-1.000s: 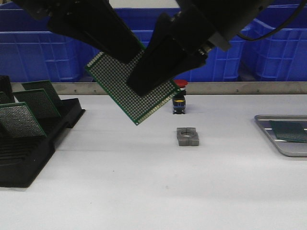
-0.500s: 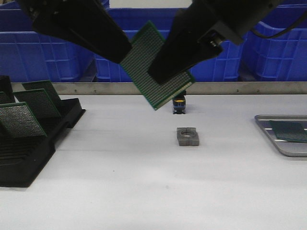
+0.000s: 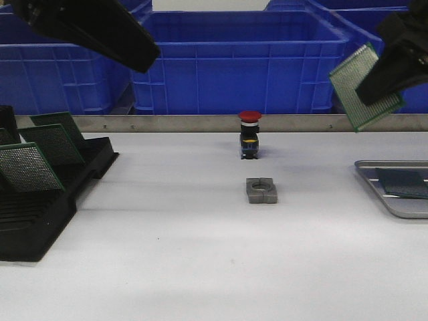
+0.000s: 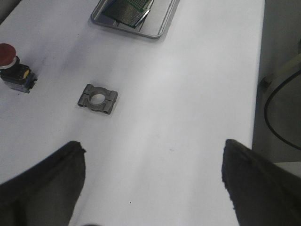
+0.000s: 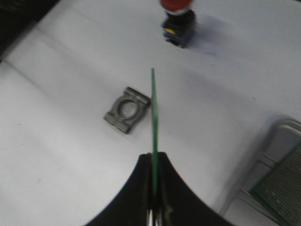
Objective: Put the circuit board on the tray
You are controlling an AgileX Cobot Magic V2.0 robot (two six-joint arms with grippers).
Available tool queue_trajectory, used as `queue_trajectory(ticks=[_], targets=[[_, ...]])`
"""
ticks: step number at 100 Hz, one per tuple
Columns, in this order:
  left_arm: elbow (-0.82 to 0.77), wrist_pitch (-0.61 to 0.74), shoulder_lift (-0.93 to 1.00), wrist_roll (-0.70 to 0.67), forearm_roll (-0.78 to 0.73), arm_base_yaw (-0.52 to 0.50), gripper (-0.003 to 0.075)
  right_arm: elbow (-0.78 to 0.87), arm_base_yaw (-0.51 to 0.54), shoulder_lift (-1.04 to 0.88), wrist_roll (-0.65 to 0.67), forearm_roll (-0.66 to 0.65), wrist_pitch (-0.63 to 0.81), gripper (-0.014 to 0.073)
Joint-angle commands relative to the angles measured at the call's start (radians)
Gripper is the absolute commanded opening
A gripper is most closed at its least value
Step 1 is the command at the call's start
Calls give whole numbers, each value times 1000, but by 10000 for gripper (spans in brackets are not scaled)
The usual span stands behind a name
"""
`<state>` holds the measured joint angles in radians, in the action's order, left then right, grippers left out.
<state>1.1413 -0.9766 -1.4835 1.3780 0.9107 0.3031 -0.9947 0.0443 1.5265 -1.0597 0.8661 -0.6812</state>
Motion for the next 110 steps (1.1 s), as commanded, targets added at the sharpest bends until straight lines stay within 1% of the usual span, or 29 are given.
queue_trajectory(ticks=[1,20,30,45,49,54,59,66,68,73,80,84,94,103,110], targets=[[30,1,29,-9,63,-1,564,-30,61,13,21,45,18,-69],[30,1,29,-9,63,-1,564,-30,146,97,76,87,84,-67],[30,1,29,-9,63,-1,564,-30,167,120,90,90,107,-65],[30,-3,29,-9,63,-1,564,-30,172,125,92,90,99,-53],[30,-3,29,-9,63,-1,564,-30,172,125,92,90,89,-19],[30,-3,29,-9,63,-1,564,-30,172,126,92,90,86,44],[30,-3,29,-9,63,-1,564,-30,175,128,92,90,86,131],[30,-5,29,-9,63,-1,564,-30,178,131,92,90,92,299],[30,-7,29,-9,63,-1,564,-30,178,131,92,90,95,331],[30,-7,29,-9,63,-1,564,-30,178,131,92,90,103,448],[30,-7,29,-9,63,-1,564,-30,178,131,92,90,113,537],[30,-7,29,-9,63,-1,564,-30,178,131,92,90,113,549],[30,-5,29,-9,63,-1,564,-30,178,127,92,90,101,546],[30,27,32,-11,59,-1,559,-30,178,116,92,90,70,539],[30,64,45,-55,37,-3,519,-30,178,99,92,91,47,501]])
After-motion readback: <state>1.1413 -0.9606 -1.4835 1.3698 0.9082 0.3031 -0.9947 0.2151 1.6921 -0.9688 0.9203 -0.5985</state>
